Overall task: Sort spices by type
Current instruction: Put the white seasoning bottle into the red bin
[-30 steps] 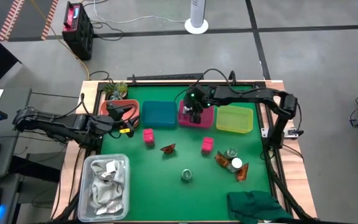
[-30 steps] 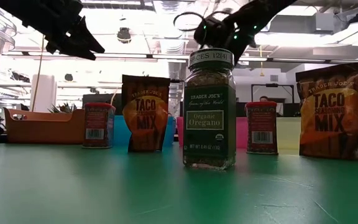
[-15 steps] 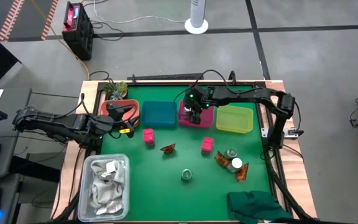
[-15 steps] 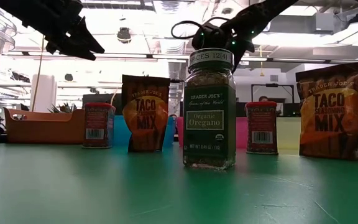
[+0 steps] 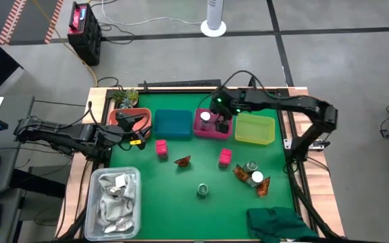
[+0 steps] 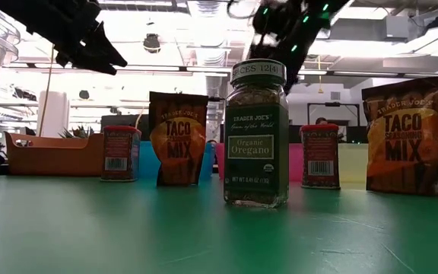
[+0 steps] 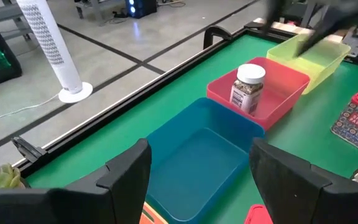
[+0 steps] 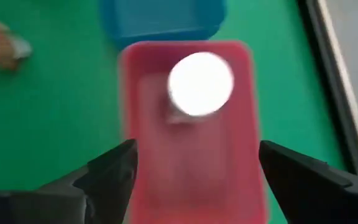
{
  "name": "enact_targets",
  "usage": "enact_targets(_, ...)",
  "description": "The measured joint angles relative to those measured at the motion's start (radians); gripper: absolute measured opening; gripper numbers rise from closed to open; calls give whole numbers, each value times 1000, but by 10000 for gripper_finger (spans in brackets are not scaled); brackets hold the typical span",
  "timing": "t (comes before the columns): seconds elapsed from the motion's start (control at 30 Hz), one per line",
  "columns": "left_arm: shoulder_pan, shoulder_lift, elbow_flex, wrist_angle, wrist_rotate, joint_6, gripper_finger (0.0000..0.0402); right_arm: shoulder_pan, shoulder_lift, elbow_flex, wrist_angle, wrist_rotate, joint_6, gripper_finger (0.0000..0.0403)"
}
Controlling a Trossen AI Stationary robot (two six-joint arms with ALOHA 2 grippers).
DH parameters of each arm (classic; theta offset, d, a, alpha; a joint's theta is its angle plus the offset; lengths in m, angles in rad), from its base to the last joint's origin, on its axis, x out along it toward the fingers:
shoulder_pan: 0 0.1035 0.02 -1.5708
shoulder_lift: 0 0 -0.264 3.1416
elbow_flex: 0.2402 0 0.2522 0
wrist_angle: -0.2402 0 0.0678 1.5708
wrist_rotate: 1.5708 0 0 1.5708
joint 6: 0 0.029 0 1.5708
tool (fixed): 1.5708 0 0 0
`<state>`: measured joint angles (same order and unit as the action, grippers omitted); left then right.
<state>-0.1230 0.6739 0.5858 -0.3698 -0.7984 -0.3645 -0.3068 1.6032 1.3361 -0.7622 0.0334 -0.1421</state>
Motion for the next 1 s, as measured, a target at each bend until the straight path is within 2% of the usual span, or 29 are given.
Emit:
enact_targets(0.1, 0, 0, 0, -1, 0, 0, 256, 99, -103, -70, -15, 27, 111, 361)
enact_targets(0.27, 0, 0, 0, -1, 0, 5, 256, 317, -284, -191, -104, 228, 366, 359)
enact_targets(0.4, 0, 0, 0, 7, -1, 29, 256, 492, -394, -211, -227, 334, 628, 358)
enact_targets(0.5, 0, 0, 0, 44, -9, 64, 256, 620, -429, -211, -325, 400, 801, 358)
enact_targets(0.6, 0, 0, 0, 91, -16, 96, 256, 720, -417, -211, -414, 422, 947, 358)
enact_targets(0.73, 0, 0, 0, 116, -18, 114, 256, 793, -336, -211, -527, 394, 1098, 358)
enact_targets(1.0, 0, 0, 0, 120, -18, 114, 256, 872, -180, -114, -653, 272, 1243, 358)
